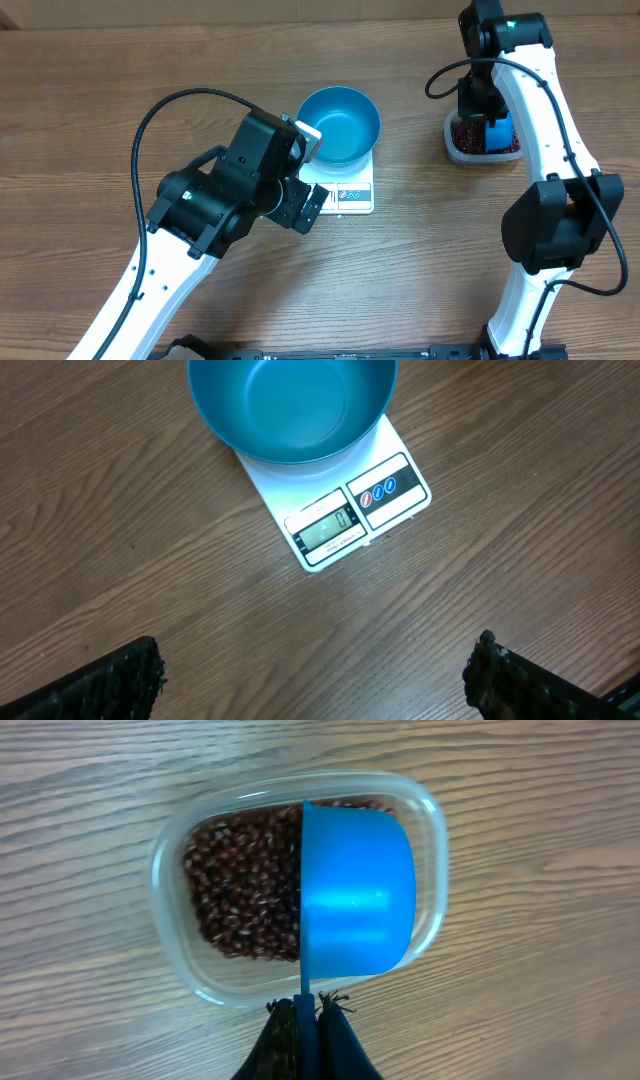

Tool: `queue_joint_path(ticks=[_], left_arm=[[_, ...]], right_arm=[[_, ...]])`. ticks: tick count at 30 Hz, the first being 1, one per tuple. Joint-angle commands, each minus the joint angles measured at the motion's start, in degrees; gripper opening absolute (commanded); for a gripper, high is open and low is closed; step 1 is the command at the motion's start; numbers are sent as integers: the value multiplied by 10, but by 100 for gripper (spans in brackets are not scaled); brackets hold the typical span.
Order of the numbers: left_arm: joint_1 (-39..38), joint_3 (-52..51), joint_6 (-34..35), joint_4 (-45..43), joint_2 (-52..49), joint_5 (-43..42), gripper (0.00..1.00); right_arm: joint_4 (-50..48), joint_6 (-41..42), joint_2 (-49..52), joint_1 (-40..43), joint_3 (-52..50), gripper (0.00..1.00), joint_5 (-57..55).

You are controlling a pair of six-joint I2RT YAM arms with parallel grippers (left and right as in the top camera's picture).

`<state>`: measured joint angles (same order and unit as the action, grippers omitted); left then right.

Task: Scoop item into bowl and weigh 150g on scale
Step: 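Drag the scoop through the red beans to fill it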

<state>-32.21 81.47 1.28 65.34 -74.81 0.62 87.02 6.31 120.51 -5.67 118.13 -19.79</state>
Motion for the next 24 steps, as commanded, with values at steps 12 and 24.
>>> queue_joint_path(ticks=[12, 24], left_arm=[[3, 8, -9, 0, -2, -7, 100], [3, 8, -9, 0, -2, -7, 100]], right_arm=[[8, 10, -18, 6, 13, 4, -57], [1, 24, -15, 6, 11, 4, -82]])
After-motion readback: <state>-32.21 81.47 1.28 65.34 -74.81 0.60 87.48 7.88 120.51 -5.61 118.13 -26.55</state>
